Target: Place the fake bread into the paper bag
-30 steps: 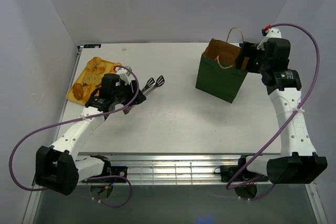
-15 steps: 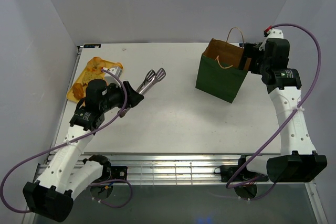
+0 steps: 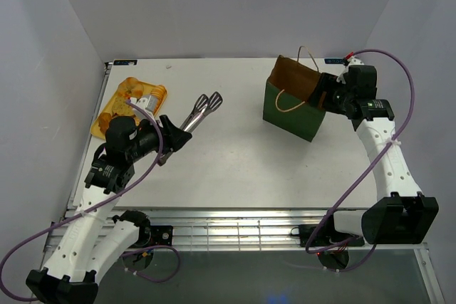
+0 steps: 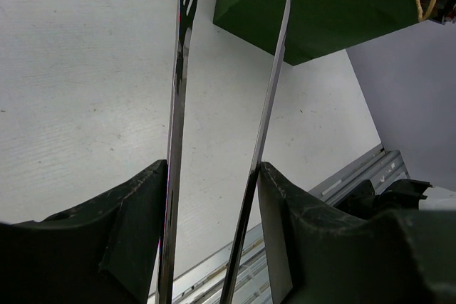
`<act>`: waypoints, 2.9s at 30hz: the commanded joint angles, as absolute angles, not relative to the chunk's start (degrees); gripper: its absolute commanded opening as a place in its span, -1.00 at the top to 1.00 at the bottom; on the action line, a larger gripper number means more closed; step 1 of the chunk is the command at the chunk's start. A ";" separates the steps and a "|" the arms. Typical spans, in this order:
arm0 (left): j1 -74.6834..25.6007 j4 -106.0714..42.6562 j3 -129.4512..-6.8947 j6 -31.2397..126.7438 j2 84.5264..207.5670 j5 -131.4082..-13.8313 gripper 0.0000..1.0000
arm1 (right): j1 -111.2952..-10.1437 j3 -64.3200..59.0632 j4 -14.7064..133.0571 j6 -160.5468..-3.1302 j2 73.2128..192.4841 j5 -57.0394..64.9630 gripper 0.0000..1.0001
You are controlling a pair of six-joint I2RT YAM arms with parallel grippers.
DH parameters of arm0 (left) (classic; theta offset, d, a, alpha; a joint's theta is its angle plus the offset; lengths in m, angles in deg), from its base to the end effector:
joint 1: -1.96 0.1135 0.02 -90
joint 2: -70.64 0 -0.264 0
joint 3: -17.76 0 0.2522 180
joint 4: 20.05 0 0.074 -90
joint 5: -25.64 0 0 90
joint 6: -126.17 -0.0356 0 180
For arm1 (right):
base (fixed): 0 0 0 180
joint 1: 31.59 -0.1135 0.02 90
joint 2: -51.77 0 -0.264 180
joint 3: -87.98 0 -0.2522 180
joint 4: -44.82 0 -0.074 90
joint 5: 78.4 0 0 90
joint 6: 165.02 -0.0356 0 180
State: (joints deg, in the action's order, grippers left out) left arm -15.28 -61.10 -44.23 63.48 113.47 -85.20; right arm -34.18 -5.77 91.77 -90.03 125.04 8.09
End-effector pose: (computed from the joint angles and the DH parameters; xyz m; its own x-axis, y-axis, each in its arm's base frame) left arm 0.1530 -0.0607 0.3358 -0.5881 -0.2665 -0.7636 0.3629 0.7569 -0.5436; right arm 0.2802 0.0149 0.3618 -0.5640 0.2333 -0.7922 0.0520 0.9674 0.2478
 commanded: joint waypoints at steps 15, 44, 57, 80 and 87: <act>-14.92 -61.58 -46.01 66.32 111.68 -81.68 -0.22 | -35.90 -18.14 79.24 -108.77 111.37 -8.26 -0.46; -15.00 -62.29 -46.80 66.06 112.30 -69.81 -0.22 | -48.20 -20.35 72.64 -119.40 112.85 -1.05 -0.53; -15.00 -64.04 -46.98 64.74 110.63 -67.61 -0.22 | -48.12 -20.16 68.08 -134.34 114.78 -0.61 -0.39; -15.00 -65.71 -47.86 58.41 114.93 -56.02 -0.23 | -53.56 -19.29 74.74 -118.11 108.47 -1.76 -0.81; -14.31 -65.37 -48.83 53.32 121.87 -46.61 -0.26 | -53.83 -17.62 85.03 -108.88 101.70 0.62 -0.80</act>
State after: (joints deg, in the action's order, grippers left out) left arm -15.06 -66.02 -46.15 56.95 120.27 -52.81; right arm -53.48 -20.55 80.36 -115.71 104.52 -1.13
